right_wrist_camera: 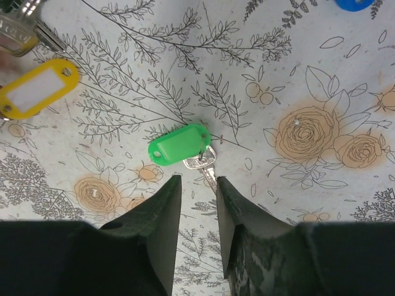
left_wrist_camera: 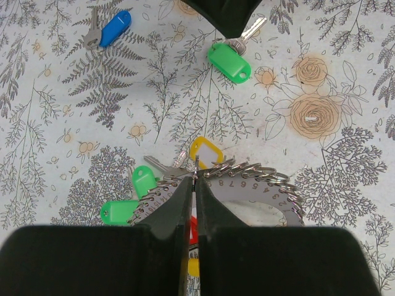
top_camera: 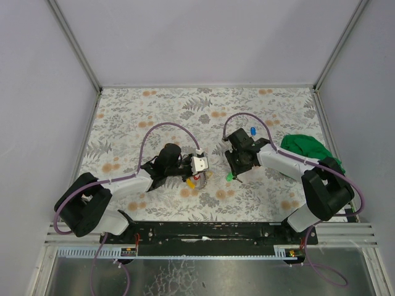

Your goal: Put the keys on the keyring

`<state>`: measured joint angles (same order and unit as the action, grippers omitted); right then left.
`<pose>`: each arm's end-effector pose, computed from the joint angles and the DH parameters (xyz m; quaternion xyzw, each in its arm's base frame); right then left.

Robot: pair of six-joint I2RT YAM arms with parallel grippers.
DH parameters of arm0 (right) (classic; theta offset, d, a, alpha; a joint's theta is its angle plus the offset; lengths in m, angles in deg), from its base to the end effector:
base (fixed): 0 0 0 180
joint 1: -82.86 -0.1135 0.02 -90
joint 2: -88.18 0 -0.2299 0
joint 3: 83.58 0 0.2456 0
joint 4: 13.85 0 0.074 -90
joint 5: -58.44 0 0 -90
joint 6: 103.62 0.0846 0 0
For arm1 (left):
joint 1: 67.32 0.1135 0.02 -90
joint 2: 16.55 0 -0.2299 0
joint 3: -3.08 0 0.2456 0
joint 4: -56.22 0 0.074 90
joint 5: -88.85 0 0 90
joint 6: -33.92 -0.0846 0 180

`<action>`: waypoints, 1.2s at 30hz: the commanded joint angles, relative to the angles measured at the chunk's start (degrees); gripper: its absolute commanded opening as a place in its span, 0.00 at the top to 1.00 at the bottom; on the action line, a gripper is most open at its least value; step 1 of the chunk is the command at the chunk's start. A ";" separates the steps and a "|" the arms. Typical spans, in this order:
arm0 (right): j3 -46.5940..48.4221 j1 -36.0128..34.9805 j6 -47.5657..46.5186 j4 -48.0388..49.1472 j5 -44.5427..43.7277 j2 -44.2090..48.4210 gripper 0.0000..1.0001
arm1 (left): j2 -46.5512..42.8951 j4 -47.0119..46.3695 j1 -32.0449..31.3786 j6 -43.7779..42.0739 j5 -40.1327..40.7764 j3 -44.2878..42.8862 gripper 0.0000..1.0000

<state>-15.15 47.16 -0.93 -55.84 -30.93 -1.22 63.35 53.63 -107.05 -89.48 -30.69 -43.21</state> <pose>0.2585 0.1869 0.1142 -0.1952 0.9525 0.1007 0.2111 0.2123 -0.2307 0.1278 0.6022 0.6013 -0.2479 0.4630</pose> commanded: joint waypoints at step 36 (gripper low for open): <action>-2.65 -2.25 3.37 6.97 -4.46 -4.40 0.82 | -0.58 -1.20 -0.18 0.21 -0.86 -0.55 1.00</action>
<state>-17.71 45.67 1.91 -49.86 -34.08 -5.18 63.35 53.65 -107.05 -89.40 -30.69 -43.21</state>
